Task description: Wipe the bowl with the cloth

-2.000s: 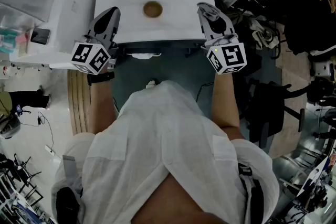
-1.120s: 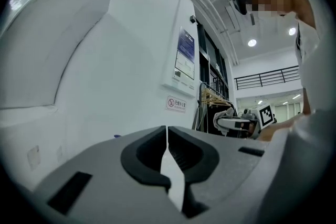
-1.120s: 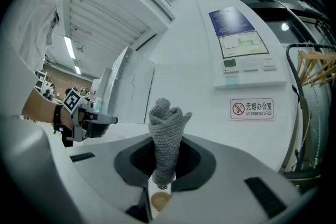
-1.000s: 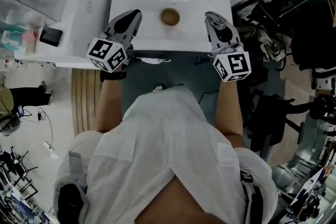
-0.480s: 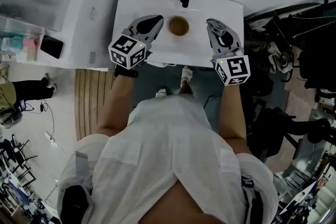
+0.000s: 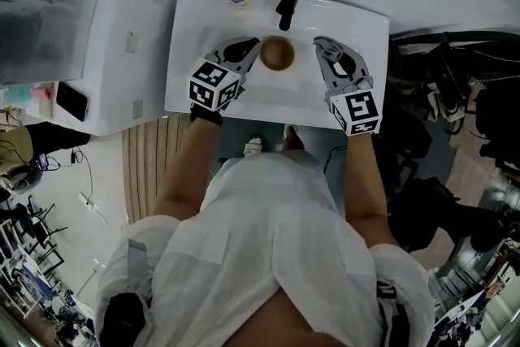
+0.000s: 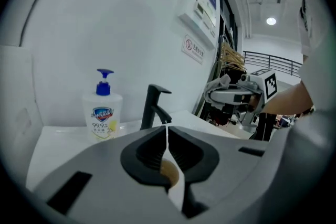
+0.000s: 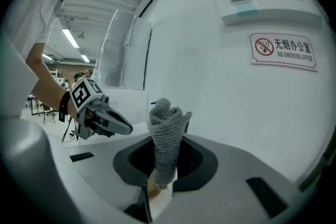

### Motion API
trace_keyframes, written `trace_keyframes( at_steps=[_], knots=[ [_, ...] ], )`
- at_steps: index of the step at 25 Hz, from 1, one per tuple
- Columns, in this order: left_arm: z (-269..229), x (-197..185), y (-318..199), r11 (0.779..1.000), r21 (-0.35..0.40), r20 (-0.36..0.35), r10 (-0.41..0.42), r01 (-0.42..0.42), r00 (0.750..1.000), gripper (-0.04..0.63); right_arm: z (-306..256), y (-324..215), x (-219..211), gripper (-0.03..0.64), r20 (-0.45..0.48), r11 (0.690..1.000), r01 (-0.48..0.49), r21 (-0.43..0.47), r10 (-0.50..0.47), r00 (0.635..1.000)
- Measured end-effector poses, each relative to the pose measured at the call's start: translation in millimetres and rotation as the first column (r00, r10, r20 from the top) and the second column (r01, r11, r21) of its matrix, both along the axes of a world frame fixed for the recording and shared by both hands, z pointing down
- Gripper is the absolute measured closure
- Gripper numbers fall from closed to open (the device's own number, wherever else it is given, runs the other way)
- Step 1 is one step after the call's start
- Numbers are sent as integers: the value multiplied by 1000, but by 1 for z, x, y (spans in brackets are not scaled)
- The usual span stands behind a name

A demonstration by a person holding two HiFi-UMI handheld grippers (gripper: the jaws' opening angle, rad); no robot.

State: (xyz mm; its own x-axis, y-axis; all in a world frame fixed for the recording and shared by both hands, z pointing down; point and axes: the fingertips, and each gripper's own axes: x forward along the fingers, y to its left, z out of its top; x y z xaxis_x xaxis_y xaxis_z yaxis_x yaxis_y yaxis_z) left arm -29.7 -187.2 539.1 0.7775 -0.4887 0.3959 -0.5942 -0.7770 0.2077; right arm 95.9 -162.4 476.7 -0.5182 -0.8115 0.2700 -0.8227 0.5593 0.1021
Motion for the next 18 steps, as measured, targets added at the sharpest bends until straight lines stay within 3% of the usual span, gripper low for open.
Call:
trace_keyframes(
  at_steps=[6,9,18],
  knots=[
    [63,10,-19,994,-103,102,-10,20,995,580,26,-19,7,543,9,999,22,-48,-22,1000],
    [94,14,-27,989,-147,160,-5,29,987,544,35,-25,9,537,6,997,34,-65,-34,999],
    [180,18,-38,962,-270,337,47,48,940,466,49,-36,15,517,4,993,73,-91,-73,997]
  ],
)
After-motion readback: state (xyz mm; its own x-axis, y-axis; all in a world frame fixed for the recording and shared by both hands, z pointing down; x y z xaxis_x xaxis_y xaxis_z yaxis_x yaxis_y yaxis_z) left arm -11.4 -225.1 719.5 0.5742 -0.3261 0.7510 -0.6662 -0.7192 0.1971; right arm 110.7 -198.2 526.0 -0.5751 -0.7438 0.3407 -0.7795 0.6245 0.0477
